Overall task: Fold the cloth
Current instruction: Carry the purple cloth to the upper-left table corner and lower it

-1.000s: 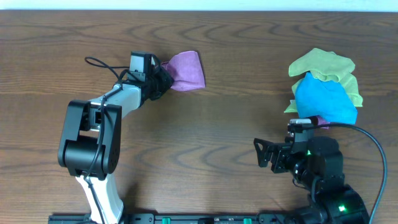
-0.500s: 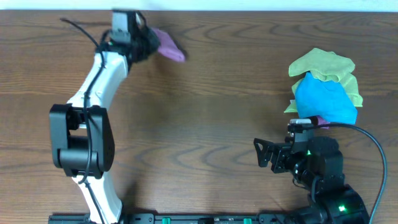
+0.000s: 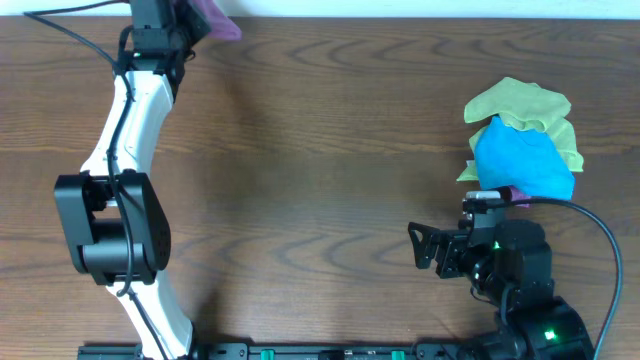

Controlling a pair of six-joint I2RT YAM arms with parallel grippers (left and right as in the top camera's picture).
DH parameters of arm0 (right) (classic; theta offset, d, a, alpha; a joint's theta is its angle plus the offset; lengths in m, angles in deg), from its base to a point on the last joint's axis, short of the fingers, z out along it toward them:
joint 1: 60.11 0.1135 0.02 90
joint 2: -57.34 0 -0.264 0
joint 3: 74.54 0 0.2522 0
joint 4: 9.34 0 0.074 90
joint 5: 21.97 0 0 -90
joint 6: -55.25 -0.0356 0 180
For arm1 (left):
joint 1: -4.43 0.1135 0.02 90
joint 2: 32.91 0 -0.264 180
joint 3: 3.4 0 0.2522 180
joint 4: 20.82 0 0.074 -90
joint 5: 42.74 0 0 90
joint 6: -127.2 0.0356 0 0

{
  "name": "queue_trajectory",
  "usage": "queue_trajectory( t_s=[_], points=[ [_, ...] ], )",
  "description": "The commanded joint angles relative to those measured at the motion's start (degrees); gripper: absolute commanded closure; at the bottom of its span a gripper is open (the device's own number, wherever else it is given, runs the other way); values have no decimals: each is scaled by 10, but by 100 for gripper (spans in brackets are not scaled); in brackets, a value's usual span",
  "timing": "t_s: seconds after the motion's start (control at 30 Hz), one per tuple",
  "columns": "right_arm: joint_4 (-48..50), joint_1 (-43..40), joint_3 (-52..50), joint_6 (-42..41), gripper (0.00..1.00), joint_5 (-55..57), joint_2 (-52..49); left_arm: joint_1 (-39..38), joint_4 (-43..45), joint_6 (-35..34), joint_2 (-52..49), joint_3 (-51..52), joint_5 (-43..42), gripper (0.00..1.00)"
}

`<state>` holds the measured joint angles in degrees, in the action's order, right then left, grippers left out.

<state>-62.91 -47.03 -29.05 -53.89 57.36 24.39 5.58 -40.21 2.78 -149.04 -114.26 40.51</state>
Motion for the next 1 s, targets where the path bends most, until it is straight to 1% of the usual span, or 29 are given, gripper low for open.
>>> queue_trajectory(
  t_s=[0.0, 0.1, 0.27, 0.43, 0.53, 0.67, 0.93, 0.97],
  points=[
    [-1, -4, -3, -10, 1, 2, 3, 11, 22, 10, -26, -10, 27, 94],
    [-1, -4, -3, -10, 1, 2, 3, 19, 42, 9, -49, -10, 31, 94],
    [-1, -4, -3, -10, 1, 2, 3, 27, 72, 6, -92, -10, 61, 94],
    [-1, -4, -3, -10, 1, 2, 3, 29, 89, 6, -122, -10, 101, 94],
    [-1, -4, -3, -10, 1, 2, 3, 30, 91, 6, -139, -10, 104, 94],
    [-1, -4, -3, -10, 1, 2, 3, 30, 73, 5, -151, -10, 104, 94],
    [-1, -4, -3, -10, 1, 2, 3, 30, -2, 1, -152, -10, 104, 94],
    [-1, -4, -3, -10, 1, 2, 3, 30, -12, 2, -152, -10, 104, 92]
  ],
)
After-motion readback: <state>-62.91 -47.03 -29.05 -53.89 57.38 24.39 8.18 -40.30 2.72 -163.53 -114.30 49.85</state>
